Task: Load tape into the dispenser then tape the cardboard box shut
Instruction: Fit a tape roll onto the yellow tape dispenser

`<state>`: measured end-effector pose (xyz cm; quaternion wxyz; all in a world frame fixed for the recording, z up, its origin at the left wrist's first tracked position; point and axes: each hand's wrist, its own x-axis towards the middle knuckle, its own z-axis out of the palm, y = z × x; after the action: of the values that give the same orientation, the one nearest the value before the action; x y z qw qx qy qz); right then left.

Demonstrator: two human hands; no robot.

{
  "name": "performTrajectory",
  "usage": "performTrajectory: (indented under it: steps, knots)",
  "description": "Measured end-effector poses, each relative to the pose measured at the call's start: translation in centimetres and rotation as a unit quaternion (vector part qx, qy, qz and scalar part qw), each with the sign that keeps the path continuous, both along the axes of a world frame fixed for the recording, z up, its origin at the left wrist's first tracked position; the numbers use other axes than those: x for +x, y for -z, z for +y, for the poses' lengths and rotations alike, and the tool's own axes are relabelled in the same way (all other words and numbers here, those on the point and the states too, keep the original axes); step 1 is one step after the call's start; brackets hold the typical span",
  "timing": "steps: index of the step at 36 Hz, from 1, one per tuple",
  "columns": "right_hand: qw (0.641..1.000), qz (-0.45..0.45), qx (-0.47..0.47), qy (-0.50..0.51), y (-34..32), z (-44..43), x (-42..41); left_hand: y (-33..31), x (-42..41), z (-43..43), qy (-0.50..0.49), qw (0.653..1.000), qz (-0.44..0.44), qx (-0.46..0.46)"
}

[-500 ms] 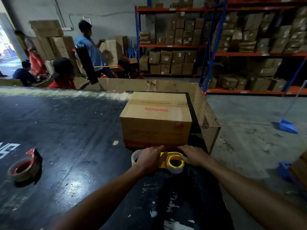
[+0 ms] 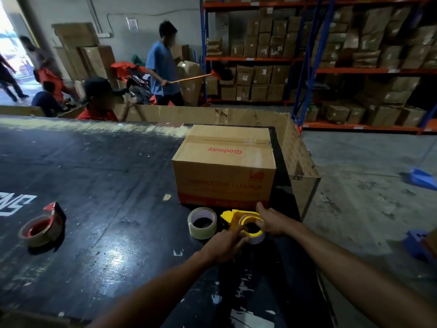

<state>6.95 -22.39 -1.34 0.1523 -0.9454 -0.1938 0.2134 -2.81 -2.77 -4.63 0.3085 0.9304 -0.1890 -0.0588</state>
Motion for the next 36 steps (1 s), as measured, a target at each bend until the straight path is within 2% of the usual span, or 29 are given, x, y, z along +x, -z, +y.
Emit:
performTrajectory:
  steps: [4, 6, 10, 12, 14, 20, 24, 30, 36]
  knots:
    - [1.0, -0.003, 0.014, -0.023, -3.0, 0.1, 0.8, -0.3, -0.4, -0.2, -0.05, 0.991, -0.022, -0.121]
    - [0.999, -0.01, 0.013, -0.036, -4.4, 0.2, 1.2, -0.8, -0.5, -0.6, -0.075, 0.972, -0.013, -0.223]
    - [0.998, -0.048, 0.015, -0.046, -7.6, 0.3, 2.1, -2.9, 0.3, -1.9, -0.154, 0.891, 0.041, -0.425]
    - [0.996, -0.07, 0.018, -0.052, -9.4, 0.5, 2.3, -4.1, 1.2, -2.4, -0.193, 0.85, 0.063, -0.485]
    - [0.994, -0.089, 0.03, -0.052, -11.4, 0.7, 2.5, -5.1, 2.1, -2.4, -0.207, 0.84, 0.05, -0.499]
    - [0.988, -0.136, 0.049, -0.05, -16.5, 1.5, 2.8, -8.2, 3.6, -1.6, -0.175, 0.865, -0.018, -0.471]
    - [0.986, -0.153, 0.042, -0.056, -19.6, 2.5, 3.1, -9.3, 4.3, -0.7, -0.173, 0.856, -0.004, -0.486]
    - [0.992, -0.095, 0.008, -0.082, -24.7, 3.9, 3.3, -9.1, 4.2, 0.5, -0.162, 0.877, -0.01, -0.452]
    - [0.989, -0.102, -0.019, -0.105, -26.8, 5.8, 2.9, -10.2, 3.9, 1.1, -0.153, 0.865, -0.014, -0.479]
